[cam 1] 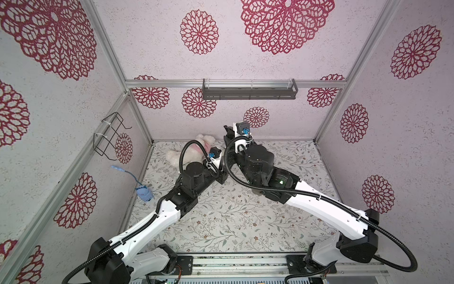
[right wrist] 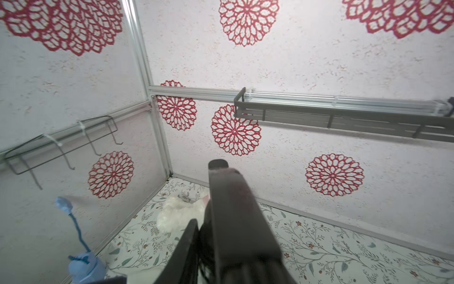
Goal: Attach spray nozzles to spray bottles
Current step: Screw the spray nozzle on the spray bottle.
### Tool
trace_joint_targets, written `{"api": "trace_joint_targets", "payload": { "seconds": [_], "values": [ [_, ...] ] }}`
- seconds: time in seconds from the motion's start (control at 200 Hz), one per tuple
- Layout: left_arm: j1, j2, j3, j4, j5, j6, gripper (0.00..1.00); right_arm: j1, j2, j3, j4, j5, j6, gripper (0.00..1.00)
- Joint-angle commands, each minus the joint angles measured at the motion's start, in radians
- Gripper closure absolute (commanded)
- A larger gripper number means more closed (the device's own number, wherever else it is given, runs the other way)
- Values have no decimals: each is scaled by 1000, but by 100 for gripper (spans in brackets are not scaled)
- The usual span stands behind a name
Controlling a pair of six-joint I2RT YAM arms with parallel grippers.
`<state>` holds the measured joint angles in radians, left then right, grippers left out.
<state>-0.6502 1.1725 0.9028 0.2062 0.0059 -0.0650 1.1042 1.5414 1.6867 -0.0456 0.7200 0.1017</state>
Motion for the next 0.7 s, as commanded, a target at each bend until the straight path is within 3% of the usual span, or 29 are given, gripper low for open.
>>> {"api": "trace_joint_targets", "payload": {
  "seconds": [0.0, 0.215, 0.445, 0.696],
  "values": [
    [-15, -7, 47, 141, -57, 24, 100, 39, 62, 47, -10, 222, -13, 76],
    [-22, -12, 30, 168, -104, 25, 100, 55, 121, 107, -10, 218, -23, 74],
    [-17, -40, -1, 171, -94, 21, 100, 54, -5, 66, -42, -38, 4, 52],
    [-5, -45, 0, 165, -69, 16, 100, 52, -141, 22, -187, -212, 41, 30]
  ]
}}
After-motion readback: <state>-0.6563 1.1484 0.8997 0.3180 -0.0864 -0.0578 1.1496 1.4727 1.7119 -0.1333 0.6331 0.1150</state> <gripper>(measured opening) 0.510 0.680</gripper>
